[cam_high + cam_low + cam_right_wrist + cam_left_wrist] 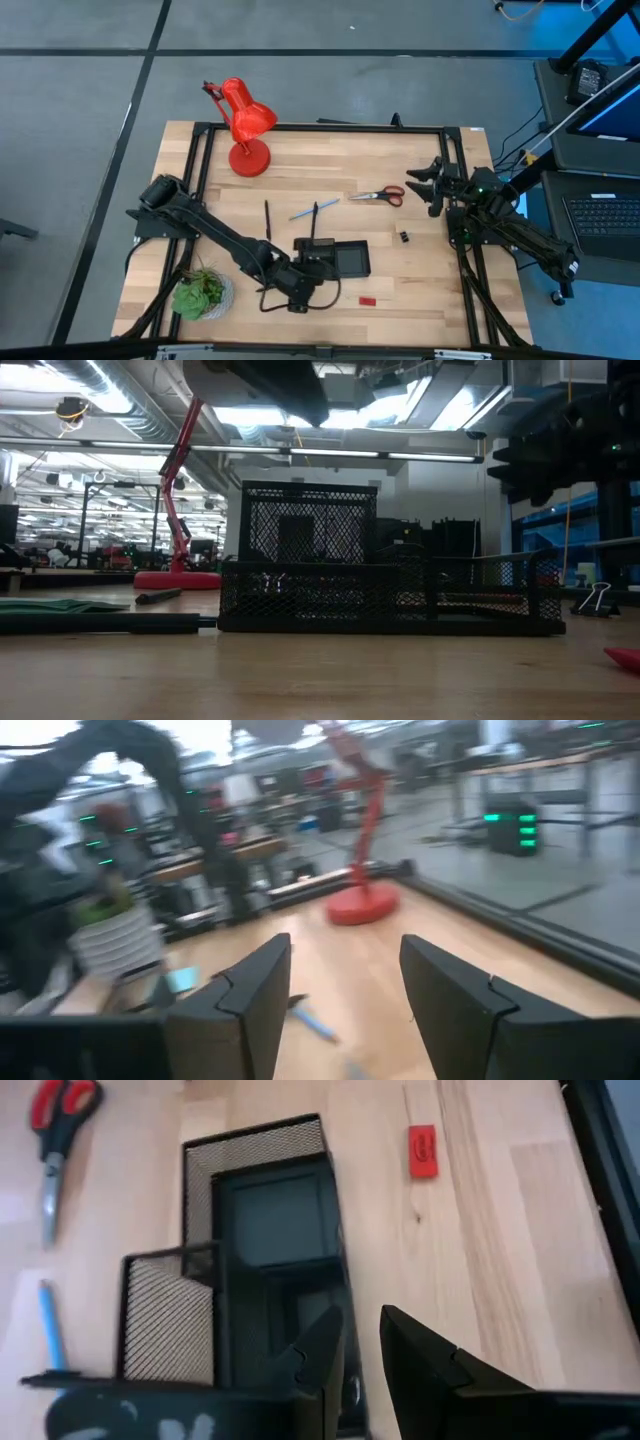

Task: Pick and place office supplies into organizer
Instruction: Put the red eraser into the black desk organizer

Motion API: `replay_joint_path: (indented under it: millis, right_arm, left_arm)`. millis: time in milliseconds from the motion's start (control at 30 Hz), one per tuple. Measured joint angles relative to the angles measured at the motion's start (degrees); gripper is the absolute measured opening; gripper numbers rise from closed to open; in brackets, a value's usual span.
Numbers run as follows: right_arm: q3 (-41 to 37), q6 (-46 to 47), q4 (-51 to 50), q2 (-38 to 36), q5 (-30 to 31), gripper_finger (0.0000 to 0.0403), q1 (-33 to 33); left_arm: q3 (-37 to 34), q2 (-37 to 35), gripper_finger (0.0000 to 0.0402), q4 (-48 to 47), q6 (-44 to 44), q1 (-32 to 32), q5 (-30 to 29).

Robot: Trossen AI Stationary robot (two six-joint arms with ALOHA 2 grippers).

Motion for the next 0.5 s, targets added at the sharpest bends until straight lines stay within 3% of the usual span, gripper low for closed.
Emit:
replay_joint_path:
  millis: [267, 500]
  right_arm:
    - [-0.01, -3.27, 1.66, 0.00, -1.56, 0.0193, 4.36]
    - [3.43, -6.05, 3.33, 1.76, 6.97, 0.0193, 12.41]
  left_arm:
    - [-24.51, -12.28, 0.0065, 27.37, 2.26, -3.33, -4.93]
    - [-39.77, -21.61, 0.0065, 44.66, 8.64, -3.99, -6.66]
